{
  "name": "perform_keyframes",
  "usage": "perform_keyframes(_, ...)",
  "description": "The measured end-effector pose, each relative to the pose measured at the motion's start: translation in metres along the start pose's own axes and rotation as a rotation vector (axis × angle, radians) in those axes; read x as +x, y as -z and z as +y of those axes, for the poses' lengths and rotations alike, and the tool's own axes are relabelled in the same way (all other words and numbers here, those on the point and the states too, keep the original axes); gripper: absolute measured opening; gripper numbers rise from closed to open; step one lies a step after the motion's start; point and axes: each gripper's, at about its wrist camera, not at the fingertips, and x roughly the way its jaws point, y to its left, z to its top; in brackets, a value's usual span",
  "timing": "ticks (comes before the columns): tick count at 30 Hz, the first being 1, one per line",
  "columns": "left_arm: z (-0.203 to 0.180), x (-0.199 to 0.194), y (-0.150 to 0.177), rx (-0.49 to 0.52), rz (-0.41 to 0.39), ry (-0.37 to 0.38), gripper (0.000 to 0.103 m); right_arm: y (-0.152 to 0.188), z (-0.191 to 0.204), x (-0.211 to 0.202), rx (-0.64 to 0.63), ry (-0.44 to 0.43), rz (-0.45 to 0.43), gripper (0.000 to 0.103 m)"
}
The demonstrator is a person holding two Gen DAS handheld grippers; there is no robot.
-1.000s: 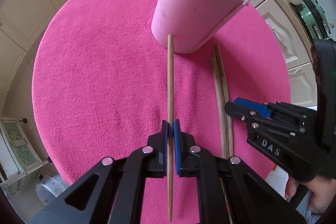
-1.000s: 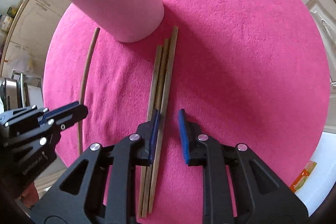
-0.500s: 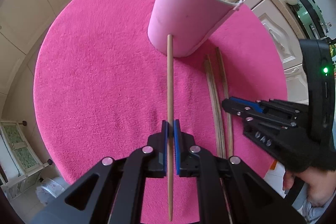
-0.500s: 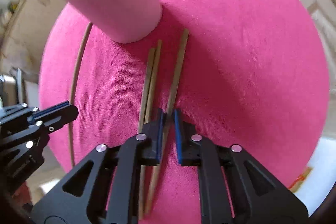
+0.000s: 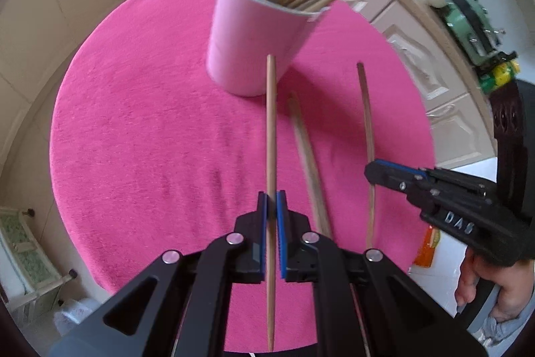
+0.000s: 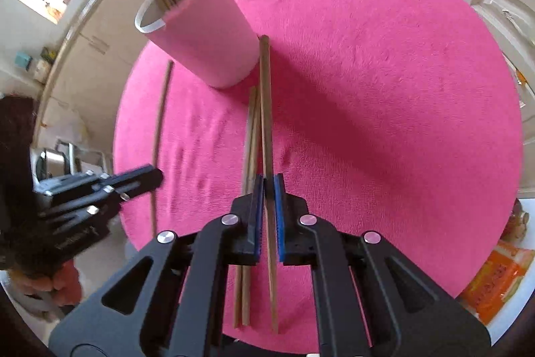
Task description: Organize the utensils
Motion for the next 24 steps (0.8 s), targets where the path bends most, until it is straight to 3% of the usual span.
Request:
perform_keyframes(5, -0.014, -0.027, 0.008, 0.044, -0.109, 0.080, 0.006, -0.007, 0.010, -0.041, -0.028, -0.053, -0.099, 0.006)
perform_keyframes(10, -0.021, -0.070, 0.006, 0.066, -0.295, 0.123, 0.006, -0.013, 0.020, -0.074, -0.064, -0.090, -0.175, 0.006)
perform_keyframes(18, -0.020, -0.111, -0.027, 0.053, -0.485, 0.119, 0.006, -0.034, 0.043, -0.102, -0.108, -0.124, -0.274, 0.006)
perform_keyframes(20, -0.019, -0.117, -0.037, 0.053, -0.513, 0.118, 0.006, -0.040, 0.050, -0.106, -0.123, -0.114, -0.289, 0.006)
perform_keyframes(24, -0.015, -0.117, -0.053, 0.055, -0.509, 0.106, 0.006, -0.052, 0.042, -0.084, -0.078, -0.041, -0.228, 0.006)
